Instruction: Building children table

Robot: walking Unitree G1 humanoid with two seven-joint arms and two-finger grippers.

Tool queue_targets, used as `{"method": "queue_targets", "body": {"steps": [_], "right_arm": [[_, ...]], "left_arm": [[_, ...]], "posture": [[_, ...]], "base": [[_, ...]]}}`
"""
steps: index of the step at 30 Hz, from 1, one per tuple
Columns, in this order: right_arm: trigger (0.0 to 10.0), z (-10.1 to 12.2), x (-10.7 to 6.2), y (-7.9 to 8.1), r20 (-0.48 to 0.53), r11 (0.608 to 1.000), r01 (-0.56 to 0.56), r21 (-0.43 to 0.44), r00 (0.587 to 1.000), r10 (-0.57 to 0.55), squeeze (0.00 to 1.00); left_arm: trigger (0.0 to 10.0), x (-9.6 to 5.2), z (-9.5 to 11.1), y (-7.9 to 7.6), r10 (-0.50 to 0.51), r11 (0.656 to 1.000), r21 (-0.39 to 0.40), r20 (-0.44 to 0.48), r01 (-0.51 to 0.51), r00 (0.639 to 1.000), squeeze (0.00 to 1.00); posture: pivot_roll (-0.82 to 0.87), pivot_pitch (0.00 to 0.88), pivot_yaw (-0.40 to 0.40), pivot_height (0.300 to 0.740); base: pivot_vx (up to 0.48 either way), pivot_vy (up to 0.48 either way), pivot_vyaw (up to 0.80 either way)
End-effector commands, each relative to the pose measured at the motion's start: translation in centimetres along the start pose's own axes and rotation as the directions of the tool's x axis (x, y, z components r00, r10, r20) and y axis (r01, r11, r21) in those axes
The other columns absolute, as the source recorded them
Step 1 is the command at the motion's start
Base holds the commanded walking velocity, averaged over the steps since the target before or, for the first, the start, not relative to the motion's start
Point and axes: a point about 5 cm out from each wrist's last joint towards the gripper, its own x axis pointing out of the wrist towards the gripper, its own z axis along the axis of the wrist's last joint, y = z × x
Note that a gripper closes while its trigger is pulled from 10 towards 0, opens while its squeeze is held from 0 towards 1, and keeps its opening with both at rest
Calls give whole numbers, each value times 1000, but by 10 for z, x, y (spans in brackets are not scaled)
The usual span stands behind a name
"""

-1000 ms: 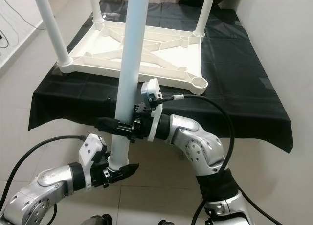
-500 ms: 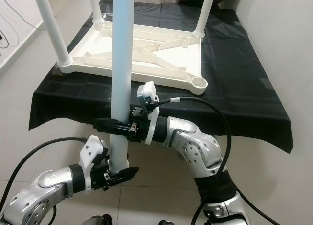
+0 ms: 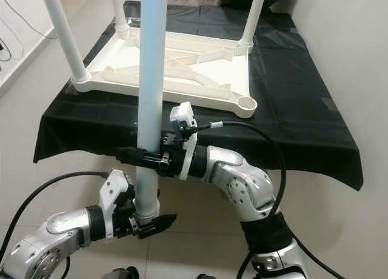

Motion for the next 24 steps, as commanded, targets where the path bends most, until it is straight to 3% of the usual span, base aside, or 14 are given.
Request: {"method": "queue_targets", "body": {"steps": [1, 5, 6, 8, 9, 12, 14, 15, 16, 17, 18, 19, 20, 24], "right_arm": [[0, 10, -8, -12, 28, 996, 77, -52, 997, -75, 0], [0, 28, -32, -45, 109, 935, 336, -115, 939, -325, 0], [0, 28, -32, -45, 109, 935, 336, -115, 939, -325, 0], [0, 37, -46, -61, 167, 862, 489, -135, 869, -467, 0], [0, 37, -46, -61, 167, 862, 489, -135, 869, -467, 0], [0, 48, -67, -75, 279, 716, 685, -131, 719, -637, 0], [0, 49, -69, -75, 297, 693, 709, -131, 695, -655, 0], [0, 52, -72, -75, 331, 648, 750, -132, 649, -685, 0], [118, 57, -78, -73, 401, 527, 839, -137, 533, -745, 0], [118, 57, -78, -73, 401, 527, 839, -137, 533, -745, 0], [7255, 57, -80, -71, 434, 453, 883, -123, 459, -775, 0], [7255, 57, -80, -71, 434, 453, 883, -123, 459, -775, 0], [10000, 56, -82, -71, 454, 383, 914, -135, 401, -796, 0], [10000, 49, -78, -68, 464, 369, 922, -120, 381, -800, 0]], "left_arm": [[10000, -3, -3, -1, 19, 1000, 23, -16, -18, 1000, 0], [10000, -11, -6, 20, 201, 979, 24, 7, -202, 979, 0], [10000, -11, -6, 20, 201, 979, 24, 7, -202, 979, 0], [10000, -16, -7, 32, 326, 944, 50, 19, -326, 945, 0], [10000, -16, -7, 32, 326, 944, 50, 19, -326, 945, 0], [10000, -23, -2, 48, 514, 852, 71, 79, -519, 854, 0], [10000, -23, 0, 49, 533, 839, 67, 98, -540, 840, 0], [10000, -24, 3, 51, 578, 808, 55, 124, -587, 807, 0], [10000, -24, 12, 53, 652, 739, 66, 177, -670, 737, 0], [10000, -24, 12, 53, 652, 739, 66, 177, -670, 737, 0], [10000, -24, 17, 53, 683, 707, 47, 213, -706, 699, 0], [10000, -24, 17, 53, 683, 707, 47, 213, -706, 699, 0], [10000, -23, 23, 51, 706, 677, 39, 249, -735, 663, 0], [10000, -22, 26, 50, 724, 652, 34, 266, -757, 636, 0]], "posture": [[82, 164, -38, 740], [84, 160, -42, 740], [84, 160, -42, 740], [84, 158, -42, 740], [84, 158, -42, 740], [87, 151, -44, 740], [87, 151, -44, 740], [88, 149, -44, 740], [84, 147, -43, 740], [84, 147, -43, 740], [82, 144, -41, 740], [82, 144, -41, 740], [85, 143, -45, 740], [85, 143, -46, 740]], "base": [[0, 0, 0], [0, 0, 0], [0, 0, 0], [0, 0, 0], [0, 0, 0], [0, 0, 0], [0, 0, 0], [0, 0, 0], [0, 0, 0], [0, 0, 0], [0, 0, 0], [0, 0, 0], [0, 0, 0], [0, 0, 0]]}}
